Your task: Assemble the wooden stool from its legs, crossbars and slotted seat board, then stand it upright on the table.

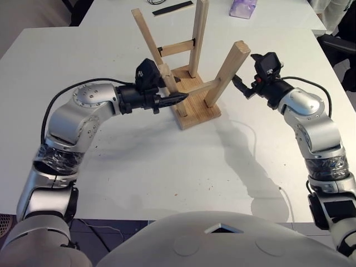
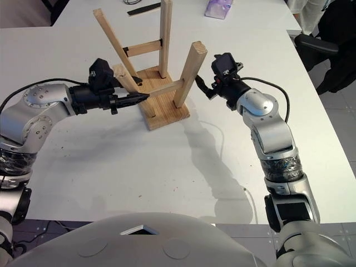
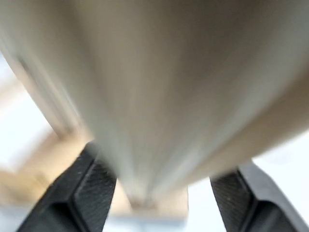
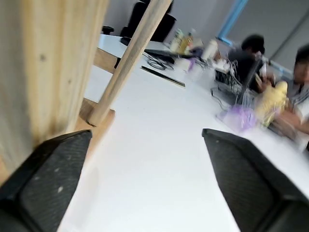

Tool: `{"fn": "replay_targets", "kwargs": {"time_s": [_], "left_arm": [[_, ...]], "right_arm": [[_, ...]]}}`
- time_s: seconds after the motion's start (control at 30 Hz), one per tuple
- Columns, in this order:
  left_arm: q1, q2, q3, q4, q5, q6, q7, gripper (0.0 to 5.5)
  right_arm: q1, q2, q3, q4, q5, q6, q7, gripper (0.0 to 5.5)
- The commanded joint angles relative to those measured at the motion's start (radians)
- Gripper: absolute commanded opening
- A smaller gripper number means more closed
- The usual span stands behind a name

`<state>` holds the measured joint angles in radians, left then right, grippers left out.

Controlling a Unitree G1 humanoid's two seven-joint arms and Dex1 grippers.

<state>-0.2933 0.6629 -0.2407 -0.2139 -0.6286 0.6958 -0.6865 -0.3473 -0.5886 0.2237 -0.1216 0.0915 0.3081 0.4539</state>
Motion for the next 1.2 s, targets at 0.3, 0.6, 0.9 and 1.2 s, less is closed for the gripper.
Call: {"fn": "replay_targets", "kwargs": {"time_s": [0.3, 0.6, 0.9, 1.2], "left_arm": [[0.05, -0.21, 0.02, -0.199, -0.082, 0.142, 0.108, 3.28], [0.098, -0.374, -0.119, -0.196, 0.038, 0.09, 0.214, 3.28], [0.712, 0.004, 0.134, -0.336, 0.212, -0.227, 0.069, 2.84], [0.651, -0.122, 0.353, 0.152, 0.419, -0.778, 0.201, 2.49]], "right_arm": [[0.045, -0.091, 0.018, 0.227, -0.202, -0.165, 0.08, 5.09], [0.057, -0.116, -0.005, 0.346, -0.288, -0.197, 0.08, 5.09], [0.446, -0.159, -0.237, -0.057, -0.136, -0.004, 0.149, 4.66], [0.667, -0.102, -0.251, -0.294, -0.092, 0.144, 0.151, 4.32]]}}
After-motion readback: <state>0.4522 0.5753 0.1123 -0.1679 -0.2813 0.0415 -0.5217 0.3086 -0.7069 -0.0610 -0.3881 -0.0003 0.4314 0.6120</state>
